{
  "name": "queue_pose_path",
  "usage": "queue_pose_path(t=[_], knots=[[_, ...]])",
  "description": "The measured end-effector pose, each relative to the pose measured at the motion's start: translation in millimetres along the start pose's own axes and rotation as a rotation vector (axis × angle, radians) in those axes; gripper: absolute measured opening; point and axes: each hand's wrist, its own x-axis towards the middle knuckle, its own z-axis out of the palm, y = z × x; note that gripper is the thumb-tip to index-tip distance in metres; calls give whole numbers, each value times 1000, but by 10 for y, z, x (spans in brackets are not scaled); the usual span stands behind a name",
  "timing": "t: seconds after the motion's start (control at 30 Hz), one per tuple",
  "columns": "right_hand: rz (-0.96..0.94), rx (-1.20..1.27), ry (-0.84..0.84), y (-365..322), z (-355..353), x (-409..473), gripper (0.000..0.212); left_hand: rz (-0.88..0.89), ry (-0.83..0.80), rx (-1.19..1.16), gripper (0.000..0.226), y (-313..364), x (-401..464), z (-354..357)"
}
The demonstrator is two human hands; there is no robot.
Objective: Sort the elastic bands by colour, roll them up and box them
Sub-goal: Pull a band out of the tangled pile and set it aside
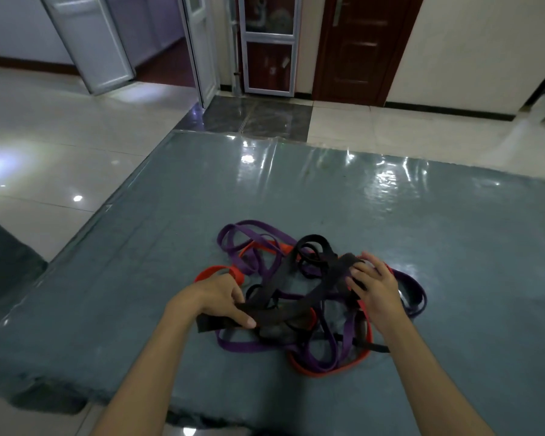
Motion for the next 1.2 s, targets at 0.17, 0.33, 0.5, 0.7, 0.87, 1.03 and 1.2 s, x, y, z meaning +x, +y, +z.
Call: queue_pose_path(t=[0.17,0.33,0.5,0.7,0.87,1.03,1.2], knots=[[-37,-83,-39,-136,19,51,42,185,-43,-127,25,96,-188,-131],[84,-831,-155,-160,92,99,36,472,122,-454,11,283,-292,-254],[-291,-985,-255,-248,385,-105,33,606,311,-648,9,575,-252,-362],[-442,-831,-533,-508,701,-323,61,797,380,-789,13,1015,-279,-597],[-448,-752,-490,-627,928,-306,47,937,303,-768,10,1327,-329,-797],[-445,-684,-384,-705,1000,-115,18,941,262,-749,8,1390,-316,-893],[-323,-425,-216,-957,1113,-138,29,860,312,-708,17,1247,-209,-883]])
